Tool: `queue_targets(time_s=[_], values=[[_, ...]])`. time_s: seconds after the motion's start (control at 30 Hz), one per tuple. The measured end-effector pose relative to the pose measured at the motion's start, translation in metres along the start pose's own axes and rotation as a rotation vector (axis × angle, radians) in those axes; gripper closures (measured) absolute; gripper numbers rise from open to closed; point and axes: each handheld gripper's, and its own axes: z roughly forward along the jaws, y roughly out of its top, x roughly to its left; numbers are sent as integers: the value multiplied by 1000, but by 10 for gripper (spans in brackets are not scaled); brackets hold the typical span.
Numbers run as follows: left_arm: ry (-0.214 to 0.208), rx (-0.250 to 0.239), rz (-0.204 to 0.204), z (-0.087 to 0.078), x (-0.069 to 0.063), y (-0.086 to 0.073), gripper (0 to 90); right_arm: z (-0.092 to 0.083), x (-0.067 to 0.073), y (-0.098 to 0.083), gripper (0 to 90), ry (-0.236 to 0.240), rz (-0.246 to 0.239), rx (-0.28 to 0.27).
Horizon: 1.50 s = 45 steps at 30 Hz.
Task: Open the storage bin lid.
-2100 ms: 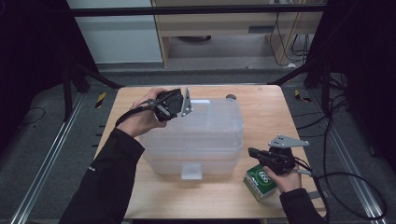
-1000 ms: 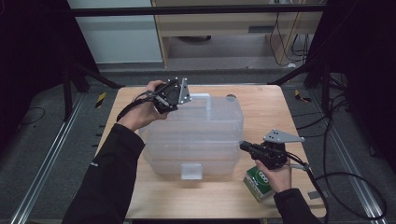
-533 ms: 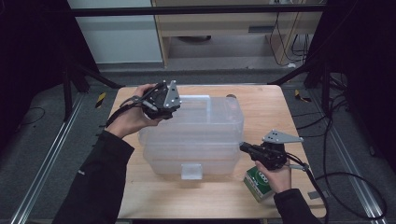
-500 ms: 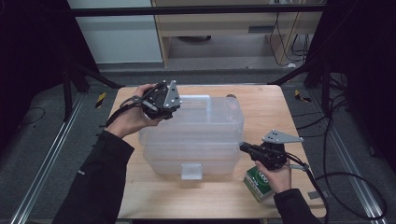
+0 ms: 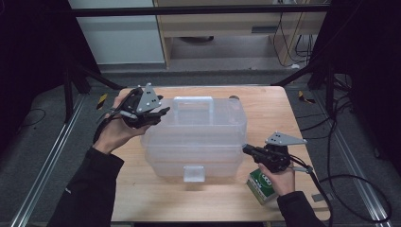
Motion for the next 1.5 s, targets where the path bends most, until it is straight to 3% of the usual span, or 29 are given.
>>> queue_targets(time_s=[0.03,0.1,0.13,0.17,0.27,0.3,0.43,0.47,0.5,0.67,0.83,1.07,1.2,1.3,1.33,1.5], values=[[0,0,0,0,0,0,598,0,0,0,900,0,0,0],[9,-20,-39,-4,0,-6,626,0,0,0,900,0,-1,3],[27,-42,-78,-9,0,-13,639,0,0,0,900,-1,-1,2],[27,-42,-78,-9,0,-13,654,0,0,0,900,-1,-1,3],[73,-90,-180,-19,2,-28,693,0,0,0,900,0,-2,4],[73,-90,-180,-19,2,-28,698,0,0,0,900,0,-2,4],[132,-121,-285,-29,8,-50,756,0,1,0,900,-1,-2,6],[157,-127,-330,-34,10,-60,771,0,1,0,900,-3,-3,5],[157,-127,-330,-34,10,-60,787,0,1,0,900,-3,-3,5],[169,-133,-424,-43,11,-86,821,0,0,0,900,-1,-5,6],[190,-111,-477,-50,5,-113,861,0,0,0,900,0,-7,8],[198,-100,-526,-50,-5,-134,894,0,1,0,900,-1,-6,8],[176,-86,-563,-47,-13,-149,896,0,0,0,900,0,-8,9],[165,-77,-566,-46,-17,-153,896,0,0,0,900,0,-8,10],[145,-72,-577,-45,-21,-157,896,0,0,0,900,-1,-8,10],[110,-43,-567,-39,-32,-165,896,0,1,0,900,-2,-11,11]])
